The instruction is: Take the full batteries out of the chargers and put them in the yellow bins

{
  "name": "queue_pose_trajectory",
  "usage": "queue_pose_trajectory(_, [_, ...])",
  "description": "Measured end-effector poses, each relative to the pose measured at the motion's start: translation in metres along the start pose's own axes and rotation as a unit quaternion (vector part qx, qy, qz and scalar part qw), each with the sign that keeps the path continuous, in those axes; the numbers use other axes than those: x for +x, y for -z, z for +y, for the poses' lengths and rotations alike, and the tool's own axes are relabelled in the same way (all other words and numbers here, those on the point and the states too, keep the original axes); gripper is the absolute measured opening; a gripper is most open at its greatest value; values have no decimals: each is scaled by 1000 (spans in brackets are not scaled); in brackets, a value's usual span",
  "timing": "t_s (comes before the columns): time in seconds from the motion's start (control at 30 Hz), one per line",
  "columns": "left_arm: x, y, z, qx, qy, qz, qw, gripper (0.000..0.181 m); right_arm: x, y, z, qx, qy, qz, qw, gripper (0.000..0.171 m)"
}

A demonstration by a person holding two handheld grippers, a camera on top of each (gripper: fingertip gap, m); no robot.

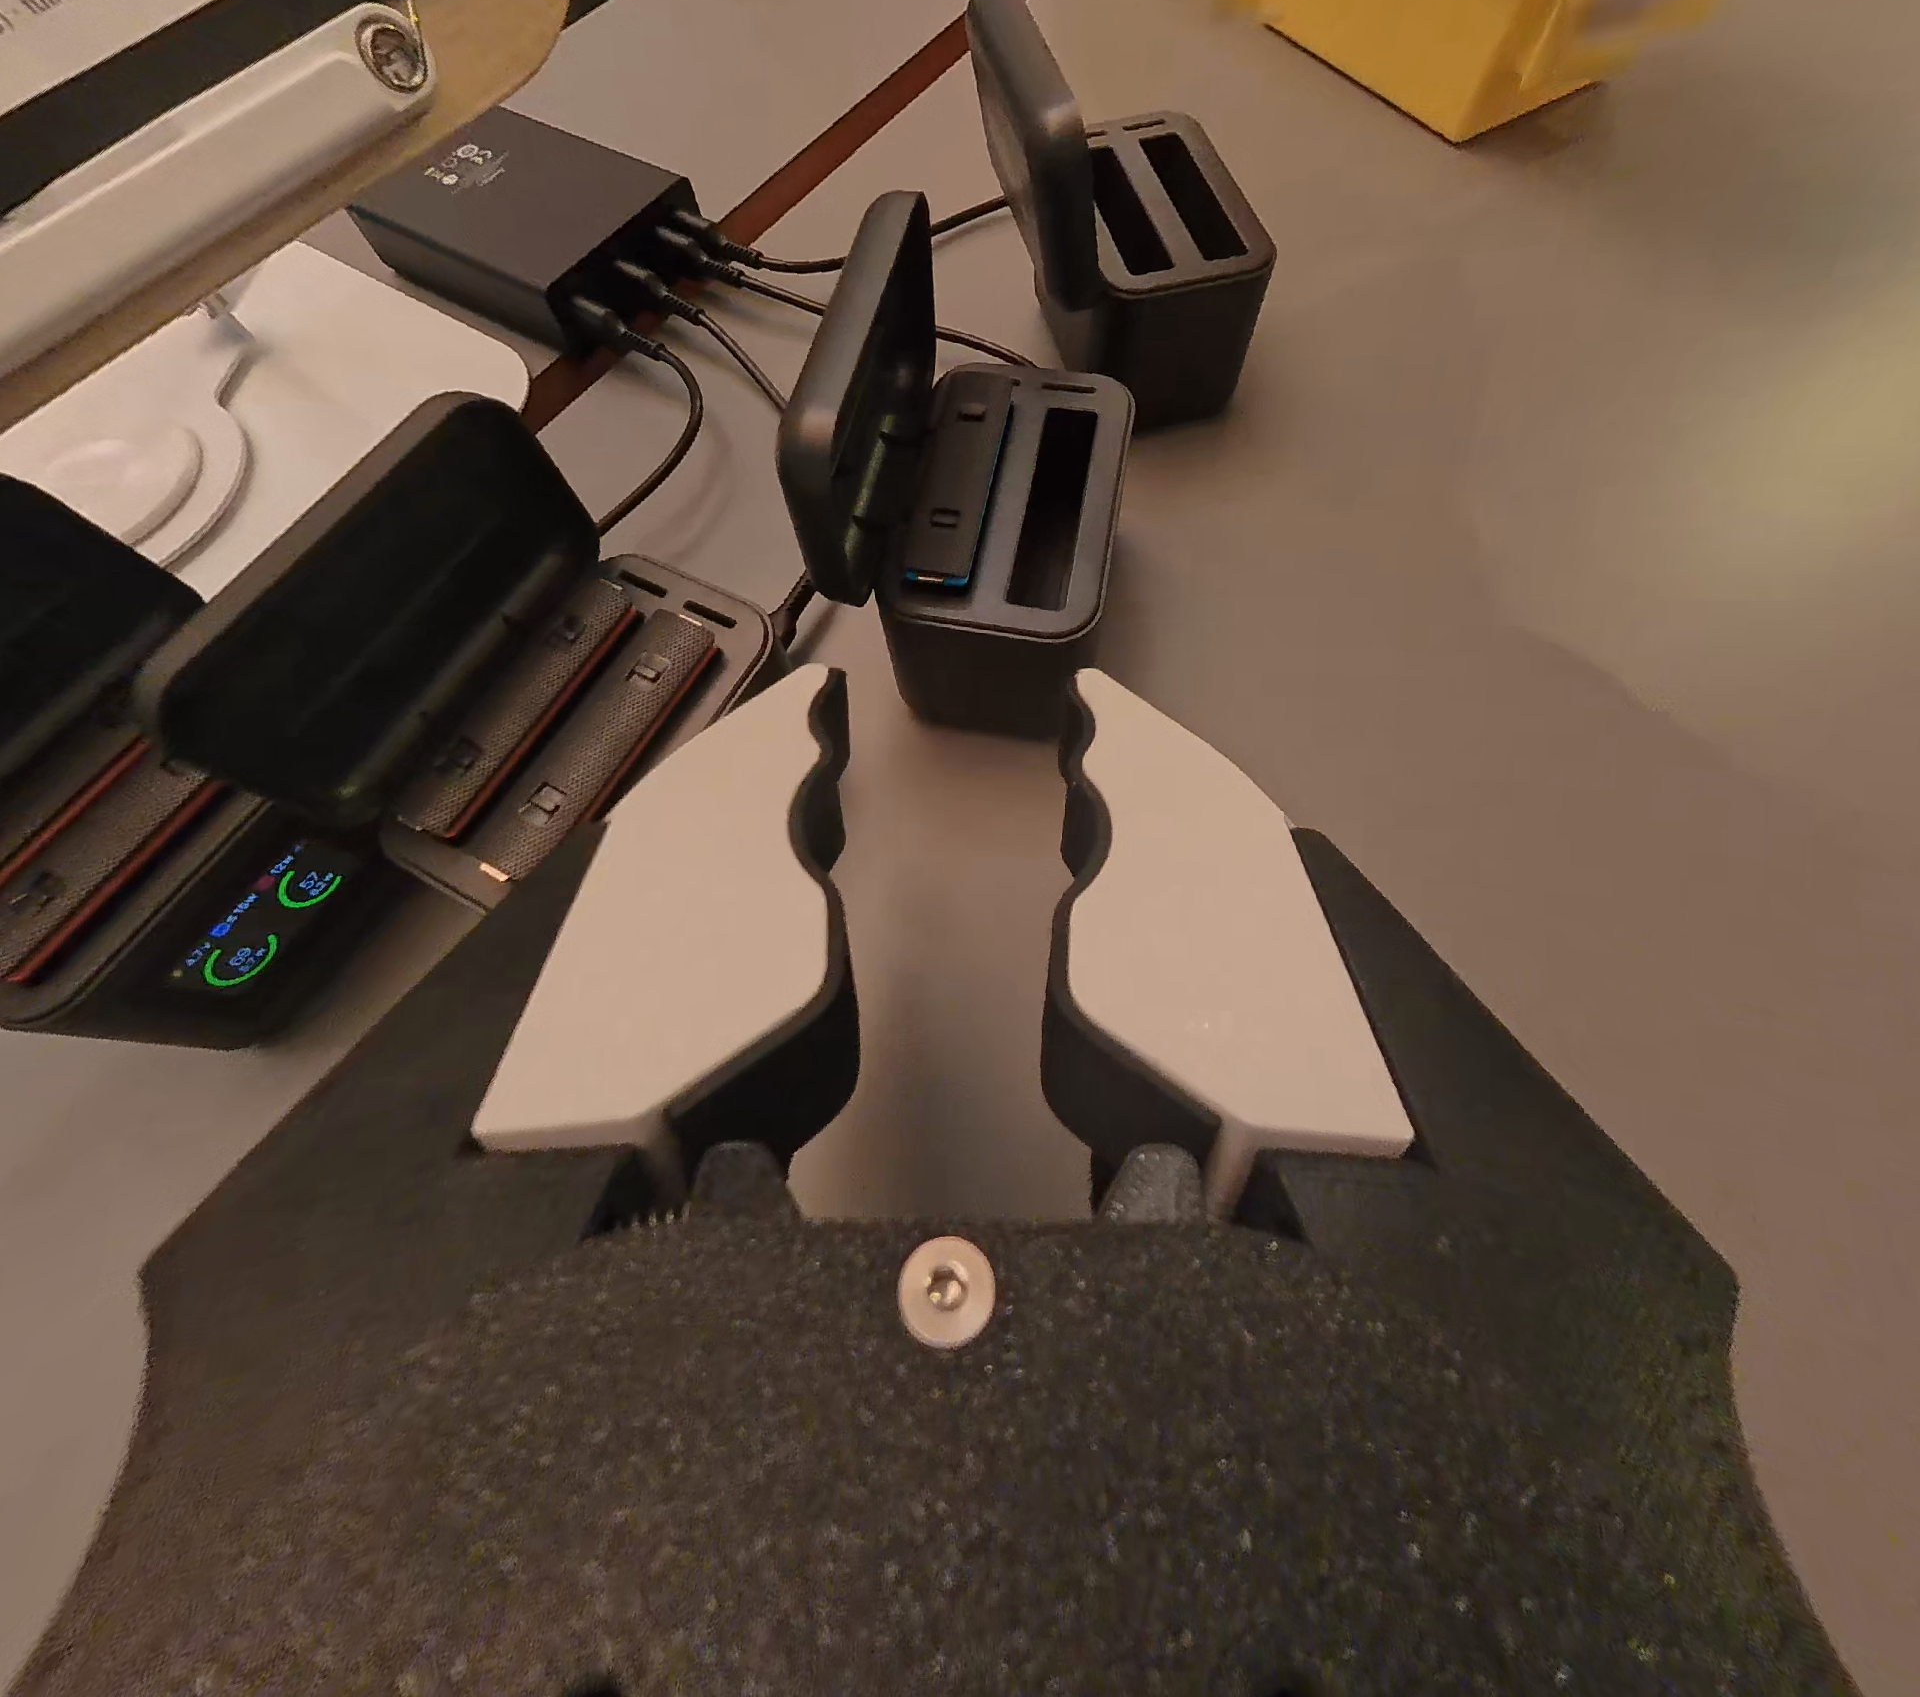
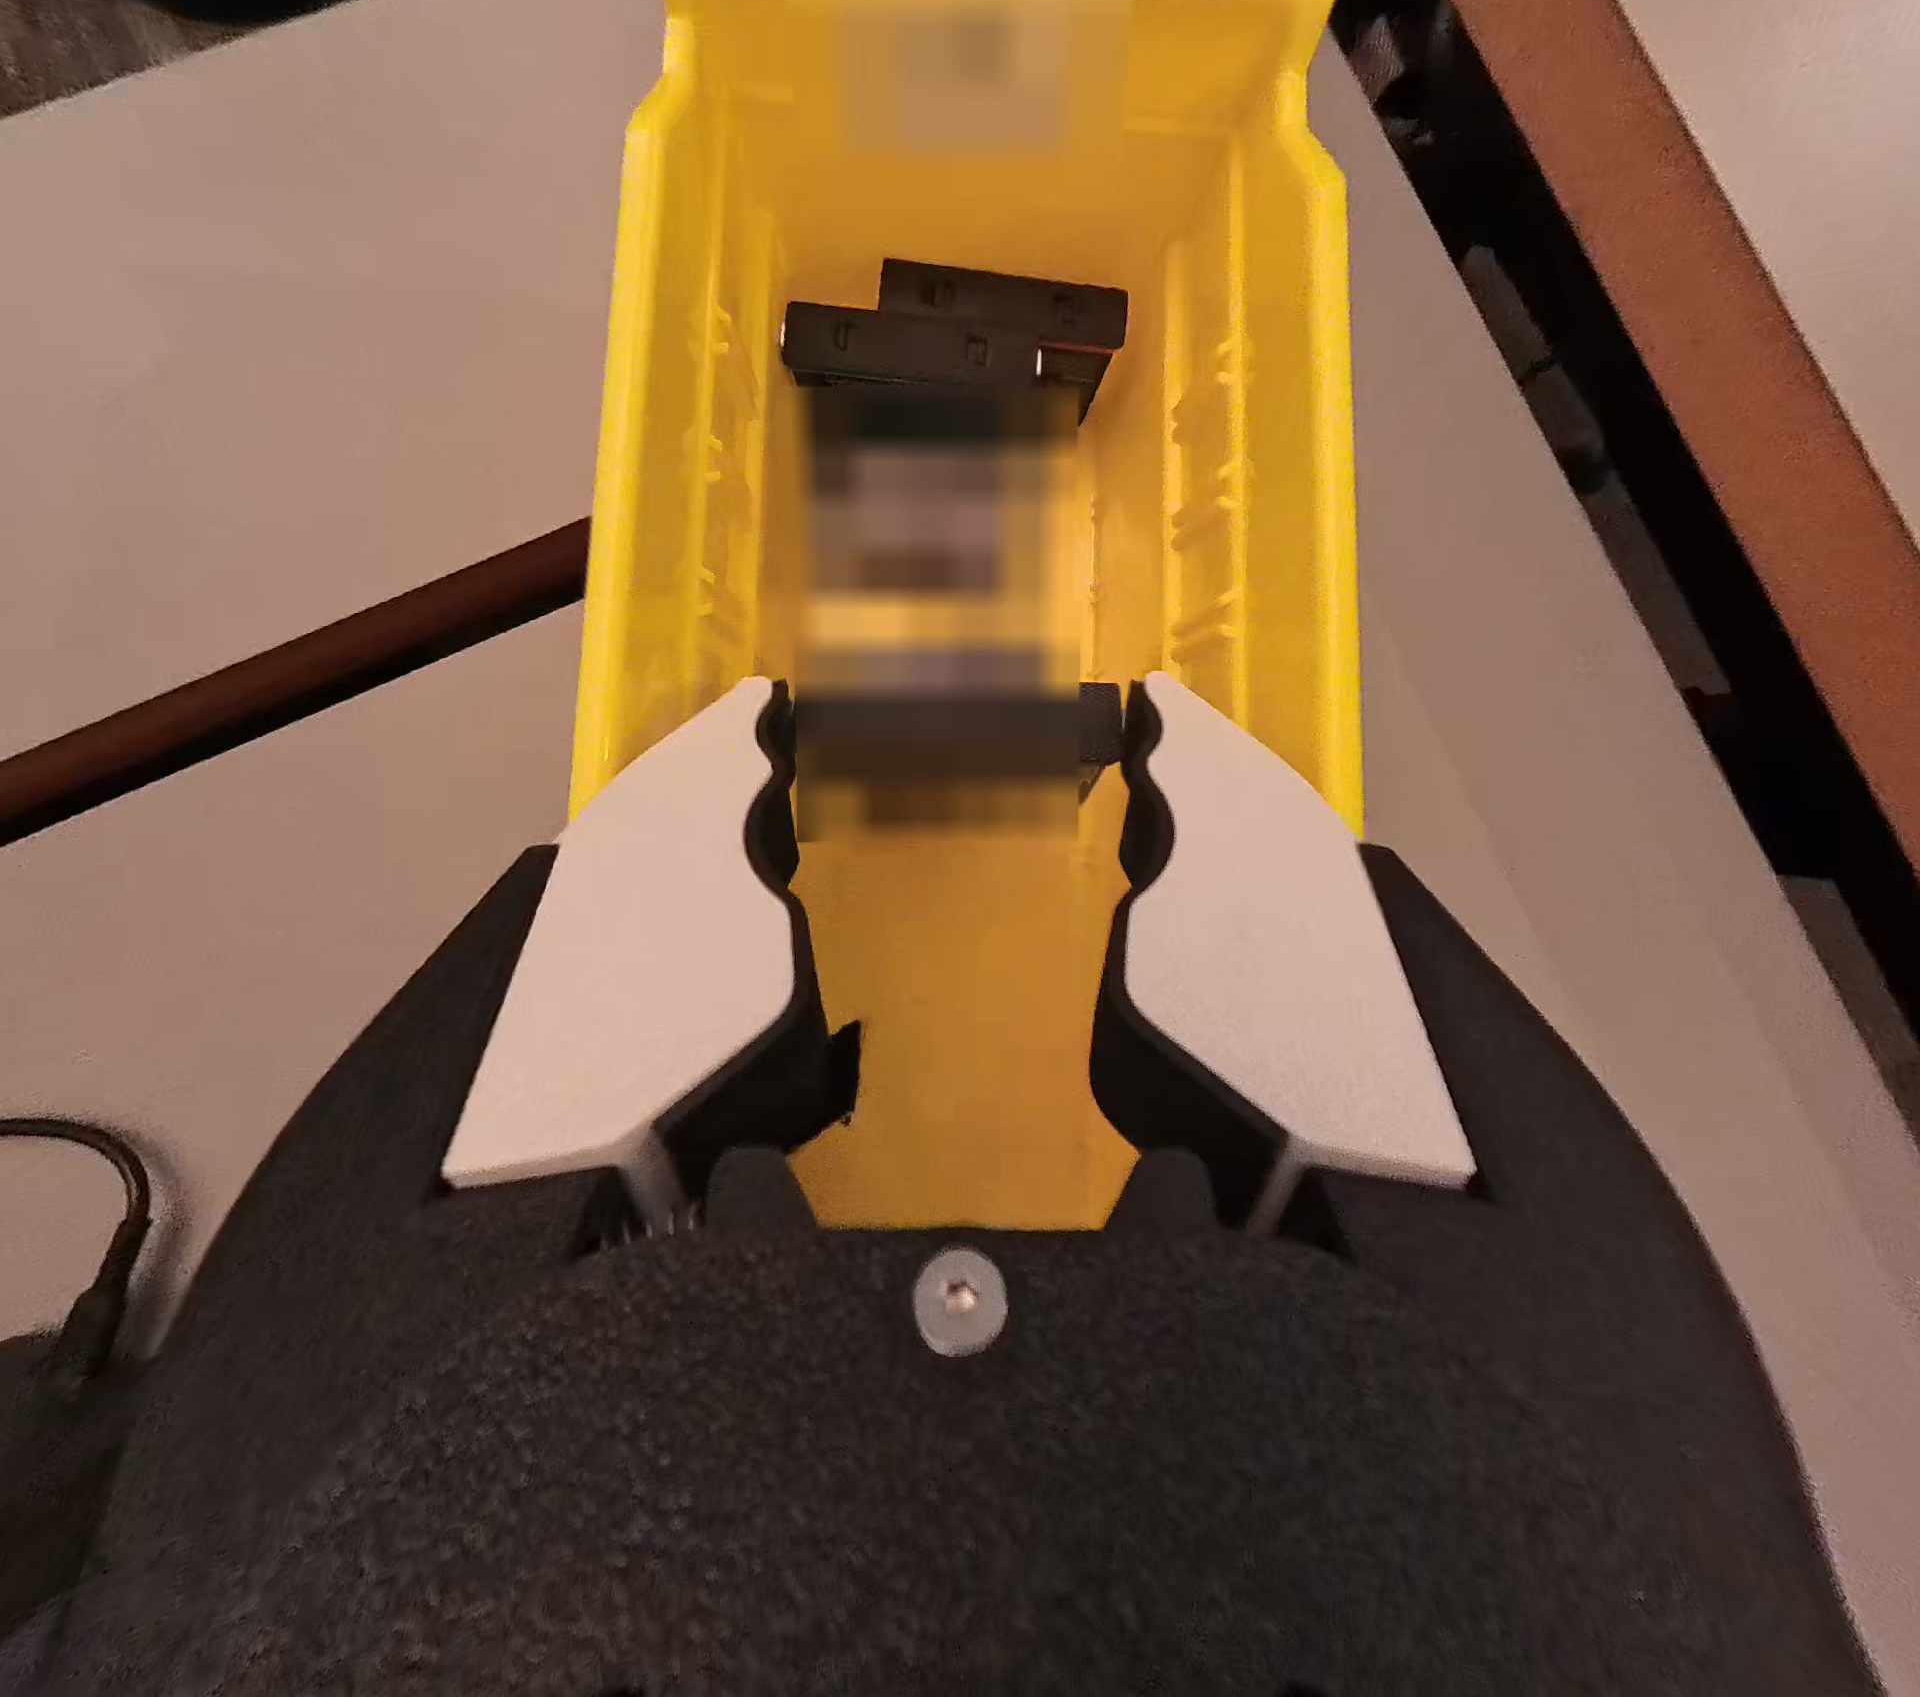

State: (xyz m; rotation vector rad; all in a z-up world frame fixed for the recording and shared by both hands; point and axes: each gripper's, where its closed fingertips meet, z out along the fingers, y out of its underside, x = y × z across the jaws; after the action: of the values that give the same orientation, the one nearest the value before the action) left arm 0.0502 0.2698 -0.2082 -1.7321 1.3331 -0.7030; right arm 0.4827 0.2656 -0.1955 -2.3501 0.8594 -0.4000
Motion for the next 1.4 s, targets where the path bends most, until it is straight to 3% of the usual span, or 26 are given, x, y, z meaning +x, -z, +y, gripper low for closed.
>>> queue_pose_trajectory(0.27, [-2, 3, -6, 14, -11, -4, 1000, 37, -1, -5, 14, -89, -6, -14, 996, 61])
queue_pose_trajectory(0.67, [-4, 3, -5, 18, -8, -12, 1000, 37, -1, 20, -5, -45, 14, -57, 997, 66])
queue_pose_trajectory(0.83, [-6, 4, -6, 21, -8, -17, 1000, 37, 2, 53, -27, 44, 26, -79, 996, 63])
queue_pose_trajectory(1.0, [-8, 5, -7, 26, -6, -22, 999, 35, -11, 116, -27, 172, 27, -148, 974, 48])
queue_pose_trajectory(1.2, [-9, 4, -6, 27, -10, -32, 999, 28, -57, 198, 23, 293, 55, -252, 920, 8])
queue_pose_trajectory(1.4, [-4, 12, -17, 44, -37, -47, 997, 12, -115, 214, 79, 363, 129, -316, 867, 0])
